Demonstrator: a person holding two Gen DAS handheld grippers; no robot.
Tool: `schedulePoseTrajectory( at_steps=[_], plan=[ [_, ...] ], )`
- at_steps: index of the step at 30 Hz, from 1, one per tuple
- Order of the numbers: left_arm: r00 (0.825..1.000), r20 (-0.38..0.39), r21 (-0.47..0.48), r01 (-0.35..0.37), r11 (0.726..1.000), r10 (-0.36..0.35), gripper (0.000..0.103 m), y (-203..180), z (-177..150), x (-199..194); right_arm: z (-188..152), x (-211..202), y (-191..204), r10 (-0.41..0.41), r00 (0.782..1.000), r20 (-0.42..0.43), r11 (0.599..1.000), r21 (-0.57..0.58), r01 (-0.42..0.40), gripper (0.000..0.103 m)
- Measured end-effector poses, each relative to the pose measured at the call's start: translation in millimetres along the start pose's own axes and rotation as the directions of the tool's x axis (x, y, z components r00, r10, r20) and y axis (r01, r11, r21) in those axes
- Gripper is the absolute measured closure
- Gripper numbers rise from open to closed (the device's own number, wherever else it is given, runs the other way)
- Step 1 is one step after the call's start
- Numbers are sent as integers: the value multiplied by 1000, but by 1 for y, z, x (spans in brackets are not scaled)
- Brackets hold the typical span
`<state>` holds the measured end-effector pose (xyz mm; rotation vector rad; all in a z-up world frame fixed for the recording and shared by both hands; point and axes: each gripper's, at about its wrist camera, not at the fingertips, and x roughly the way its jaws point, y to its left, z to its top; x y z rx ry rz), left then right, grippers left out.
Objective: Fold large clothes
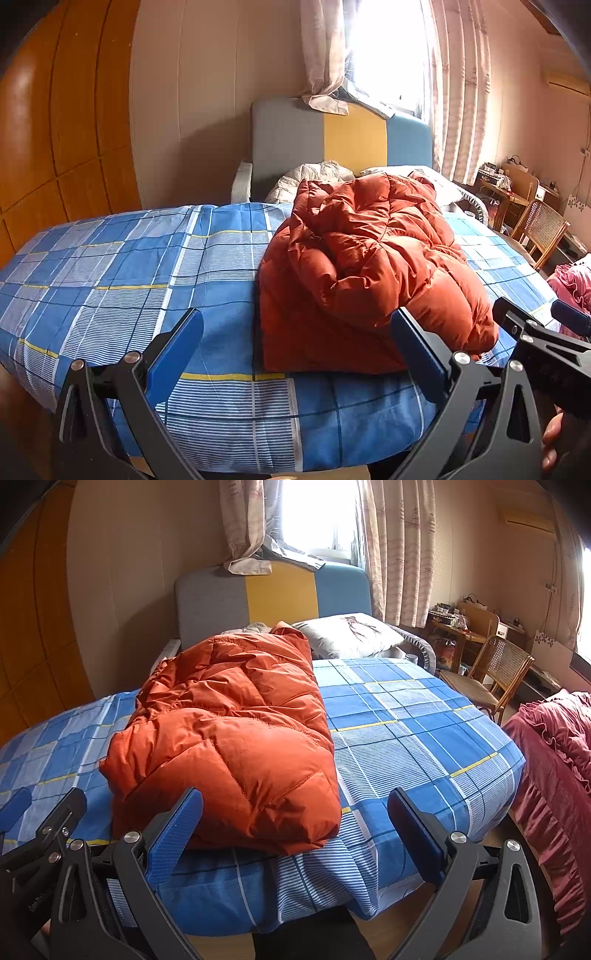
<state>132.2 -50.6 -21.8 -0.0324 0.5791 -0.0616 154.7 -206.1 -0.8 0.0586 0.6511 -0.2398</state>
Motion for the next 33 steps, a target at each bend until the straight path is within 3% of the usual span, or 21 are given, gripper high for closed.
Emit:
schedulePoseTrajectory(
  at_steps=[33],
  plan=[
    [1000, -17, -42, 9, 999, -10, 2, 12, -1, 4, -3, 2, 6, 3, 1000, -9, 1000, -20, -3, 3]
  ],
)
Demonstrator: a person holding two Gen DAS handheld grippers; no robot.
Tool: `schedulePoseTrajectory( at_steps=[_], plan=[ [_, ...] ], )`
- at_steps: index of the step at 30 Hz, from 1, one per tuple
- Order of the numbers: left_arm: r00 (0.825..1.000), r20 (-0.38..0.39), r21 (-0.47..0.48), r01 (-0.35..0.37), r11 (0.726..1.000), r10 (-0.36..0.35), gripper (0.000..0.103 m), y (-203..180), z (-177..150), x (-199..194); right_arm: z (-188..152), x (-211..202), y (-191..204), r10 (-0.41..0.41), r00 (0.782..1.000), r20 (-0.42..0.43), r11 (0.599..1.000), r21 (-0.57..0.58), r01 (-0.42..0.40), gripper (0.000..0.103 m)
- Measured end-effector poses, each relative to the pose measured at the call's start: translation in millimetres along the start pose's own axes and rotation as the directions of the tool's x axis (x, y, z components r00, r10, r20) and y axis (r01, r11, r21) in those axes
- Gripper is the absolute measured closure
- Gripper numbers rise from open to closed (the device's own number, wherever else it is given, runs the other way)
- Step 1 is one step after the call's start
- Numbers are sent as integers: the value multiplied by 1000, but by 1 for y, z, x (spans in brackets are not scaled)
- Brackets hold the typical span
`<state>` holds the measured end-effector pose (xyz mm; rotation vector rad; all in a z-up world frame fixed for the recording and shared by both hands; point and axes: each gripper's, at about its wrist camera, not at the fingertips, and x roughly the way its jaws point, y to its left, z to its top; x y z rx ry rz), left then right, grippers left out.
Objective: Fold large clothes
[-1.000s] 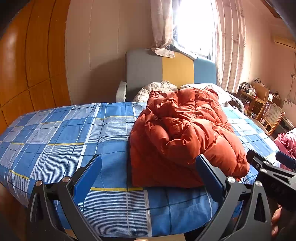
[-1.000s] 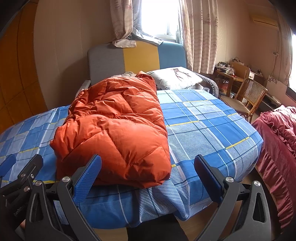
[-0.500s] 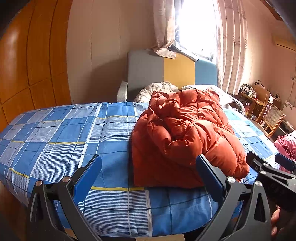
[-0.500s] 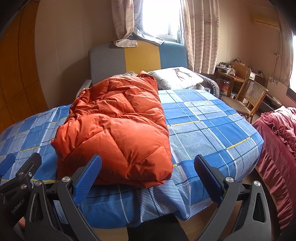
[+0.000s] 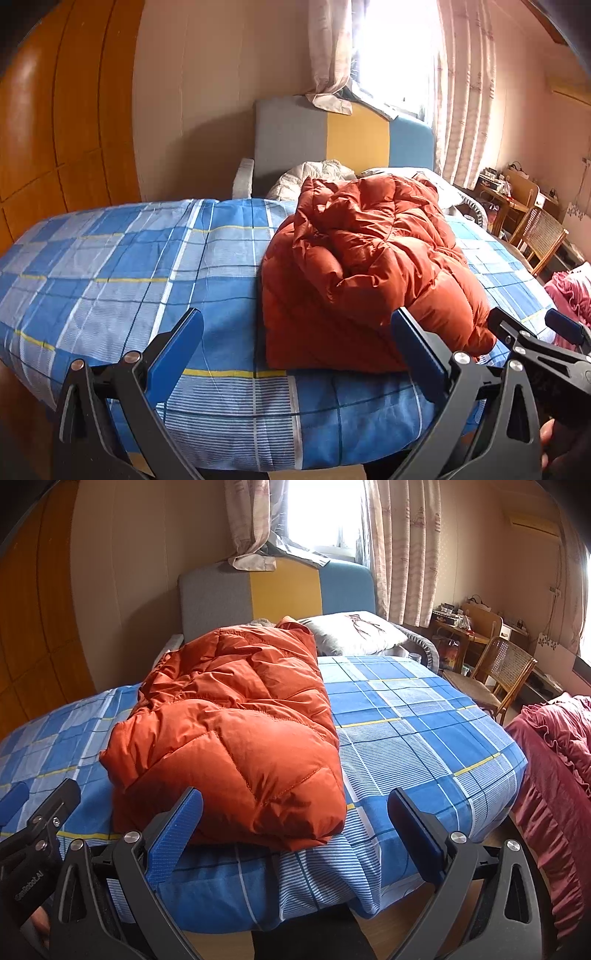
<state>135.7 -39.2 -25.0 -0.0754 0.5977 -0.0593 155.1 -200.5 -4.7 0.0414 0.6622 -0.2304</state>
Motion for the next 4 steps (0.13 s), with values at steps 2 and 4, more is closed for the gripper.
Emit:
schedulePoseTrajectory(
  at_steps=[2, 4],
  plan=[
    [1000, -10, -4, 2, 1000, -2, 2, 2, -1, 2, 0, 0, 0, 0, 1000, 0, 1000, 1, 0, 3],
    [1000, -12, -5, -4, 1000, 4, 2, 2, -2, 3, 0, 0, 0, 1, 1000, -2, 1000, 0, -1, 3]
  ],
)
